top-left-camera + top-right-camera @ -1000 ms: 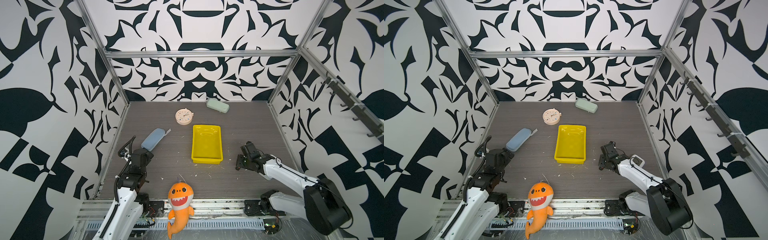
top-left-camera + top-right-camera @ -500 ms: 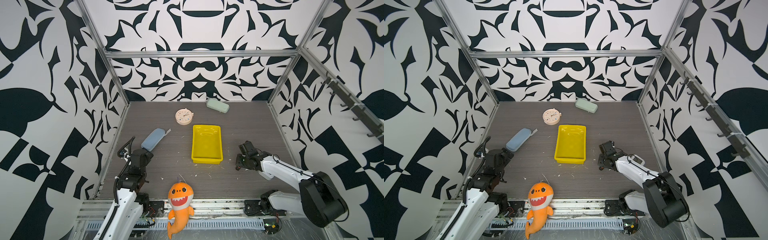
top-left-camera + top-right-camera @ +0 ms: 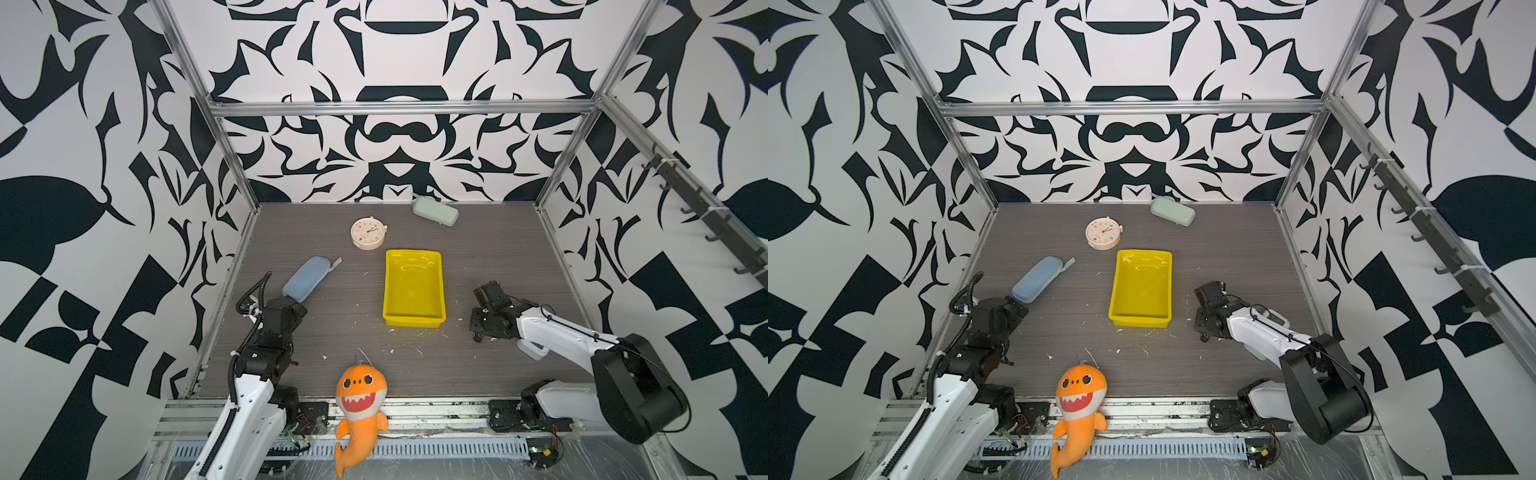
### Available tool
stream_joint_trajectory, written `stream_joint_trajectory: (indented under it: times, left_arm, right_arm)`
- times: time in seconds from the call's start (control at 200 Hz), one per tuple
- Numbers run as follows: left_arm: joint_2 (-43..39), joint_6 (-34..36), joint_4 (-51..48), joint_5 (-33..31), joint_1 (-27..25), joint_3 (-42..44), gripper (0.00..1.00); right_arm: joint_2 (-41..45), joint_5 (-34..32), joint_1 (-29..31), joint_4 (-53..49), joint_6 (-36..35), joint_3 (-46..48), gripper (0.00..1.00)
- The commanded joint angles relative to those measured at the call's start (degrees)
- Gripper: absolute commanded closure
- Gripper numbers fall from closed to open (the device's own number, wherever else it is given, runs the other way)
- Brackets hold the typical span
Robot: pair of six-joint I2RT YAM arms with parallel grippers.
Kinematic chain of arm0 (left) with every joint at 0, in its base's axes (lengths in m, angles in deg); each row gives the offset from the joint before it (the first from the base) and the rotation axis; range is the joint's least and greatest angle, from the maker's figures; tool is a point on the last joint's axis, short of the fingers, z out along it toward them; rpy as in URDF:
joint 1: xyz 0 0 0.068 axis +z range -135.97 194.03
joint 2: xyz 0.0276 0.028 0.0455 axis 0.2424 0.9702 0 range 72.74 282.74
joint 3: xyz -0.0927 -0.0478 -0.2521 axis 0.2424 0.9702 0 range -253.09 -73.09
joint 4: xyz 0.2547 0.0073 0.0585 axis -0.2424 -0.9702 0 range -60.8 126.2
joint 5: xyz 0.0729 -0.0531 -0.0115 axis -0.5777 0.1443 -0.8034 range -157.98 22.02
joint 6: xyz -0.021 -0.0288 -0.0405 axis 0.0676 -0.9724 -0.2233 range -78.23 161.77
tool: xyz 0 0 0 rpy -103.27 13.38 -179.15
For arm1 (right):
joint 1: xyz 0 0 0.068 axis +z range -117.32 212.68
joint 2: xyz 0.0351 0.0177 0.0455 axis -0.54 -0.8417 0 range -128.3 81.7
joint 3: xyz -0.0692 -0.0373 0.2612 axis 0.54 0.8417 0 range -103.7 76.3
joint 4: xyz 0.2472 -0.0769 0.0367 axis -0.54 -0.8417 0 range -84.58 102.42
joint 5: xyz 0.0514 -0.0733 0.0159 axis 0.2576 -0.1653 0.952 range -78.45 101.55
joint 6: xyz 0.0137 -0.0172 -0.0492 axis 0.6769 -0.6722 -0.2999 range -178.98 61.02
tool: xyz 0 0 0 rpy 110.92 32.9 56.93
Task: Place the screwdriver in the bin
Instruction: 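Lower the right gripper over the orange screwdriver handle and close it, then lift the screwdriver off the table with the right gripper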
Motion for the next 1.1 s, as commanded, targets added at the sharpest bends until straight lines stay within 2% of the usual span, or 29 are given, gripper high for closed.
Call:
stream_joint_trajectory:
  times: [0.0, 0.035, 0.21, 0.235, 0.26, 0.49, 0.575, 0.63, 0.7, 0.77, 0.945, 1.095]
  left_arm:
    - [0.27, -1.08, 0.34, -0.59, 0.06, 0.25, 0.01]
    - [0.36, -0.97, 0.4, -0.45, 0.07, 0.25, 0.0]
    - [0.72, -0.91, 0.69, -0.29, 0.07, 0.16, 0.01]
    - [0.69, -0.87, 0.65, -0.26, 0.07, 0.16, 0.0]
    - [0.66, -0.86, 0.69, -0.29, 0.06, 0.16, 0.01]
    - [1.11, -0.16, 2.3, 1.1, 0.02, 0.67, 0.0]
    - [2.15, 2.44, 5.98, 5.73, 0.07, 1.22, 0.0]
    - [3.42, 7.55, 11.48, 13.27, 0.07, 2.11, 0.01]
    - [6.08, 13.23, 19.13, 23.53, 0.03, 3.17, 0.0]
    - [9.48, 15.19, 20.95, 27.48, -0.02, 2.05, 0.0]
    - [15.33, 15.15, 18.45, 27.74, -0.02, -1.07, 0.0]
    - [15.64, 14.75, 17.92, 27.3, -0.02, -1.39, 0.01]
  right_arm:
    - [0.56, -1.28, 0.49, -0.87, 0.09, -1.52, 0.74]
    - [0.56, -1.28, 0.51, -0.87, 0.05, -1.51, 0.77]
    - [0.56, -1.28, 0.69, -0.84, -0.07, -1.56, 0.8]
    - [0.63, -1.2, 0.76, -0.81, -0.08, -1.56, 0.87]
    - [0.65, -1.19, 0.77, -0.78, -0.11, -1.55, 0.89]
    - [1.59, -1.7, 1.15, -0.52, -0.1, -1.04, 0.92]
    - [1.7, -1.79, 1.21, -0.48, -0.12, -1.04, 0.99]
    - [1.79, -1.94, 1.38, -0.52, -0.13, -1.04, 0.99]
    - [1.92, -2.16, 1.48, -0.51, -0.04, -1.01, 0.99]
    - [2.06, -2.27, 1.57, -0.52, 0.05, -0.95, 0.99]
    - [2.55, -2.44, 1.84, -0.36, -0.02, -0.69, 0.99]
    - [1.59, -1.9, 1.91, -0.43, -0.26, -1.03, 0.77]
